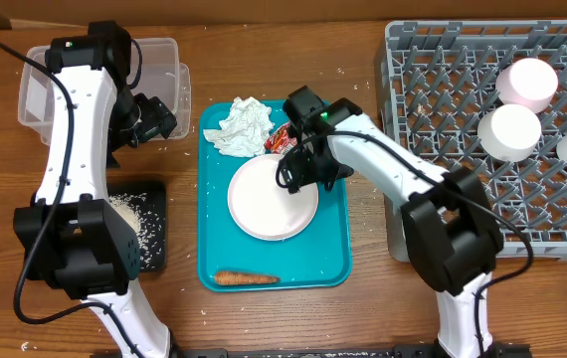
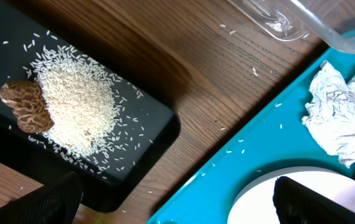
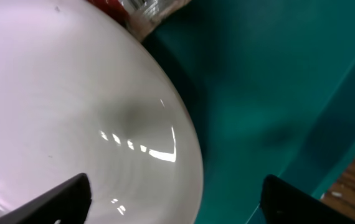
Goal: Sort waste into correct bins and load items into the dishwasher
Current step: 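Grasp the white plate rim with the right gripper, then lift the plate with the right gripper and carry it into the dish rack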
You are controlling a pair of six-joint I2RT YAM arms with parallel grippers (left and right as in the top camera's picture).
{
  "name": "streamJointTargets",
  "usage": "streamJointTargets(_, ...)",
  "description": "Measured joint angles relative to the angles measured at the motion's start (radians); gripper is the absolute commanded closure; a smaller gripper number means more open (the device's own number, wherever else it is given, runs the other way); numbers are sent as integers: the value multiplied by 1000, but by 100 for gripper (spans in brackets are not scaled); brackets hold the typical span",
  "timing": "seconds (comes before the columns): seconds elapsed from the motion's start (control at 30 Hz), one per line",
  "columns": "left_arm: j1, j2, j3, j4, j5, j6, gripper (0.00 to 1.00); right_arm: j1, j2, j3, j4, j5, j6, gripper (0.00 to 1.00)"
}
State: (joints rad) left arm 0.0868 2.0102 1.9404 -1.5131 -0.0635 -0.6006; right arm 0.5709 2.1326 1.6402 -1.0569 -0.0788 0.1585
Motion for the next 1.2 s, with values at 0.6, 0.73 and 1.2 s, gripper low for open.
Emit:
streamJointTargets(0.6,0,0,0,2,0,0,0,-1,49,0,-34,2,9,96)
streamJointTargets(0.73,0,0,0,2,0,0,0,-2,49,16,-77,-11,22,96)
streamJointTargets(1.2,0,0,0,2,0,0,0,-63,41,388,-399,129,25,96)
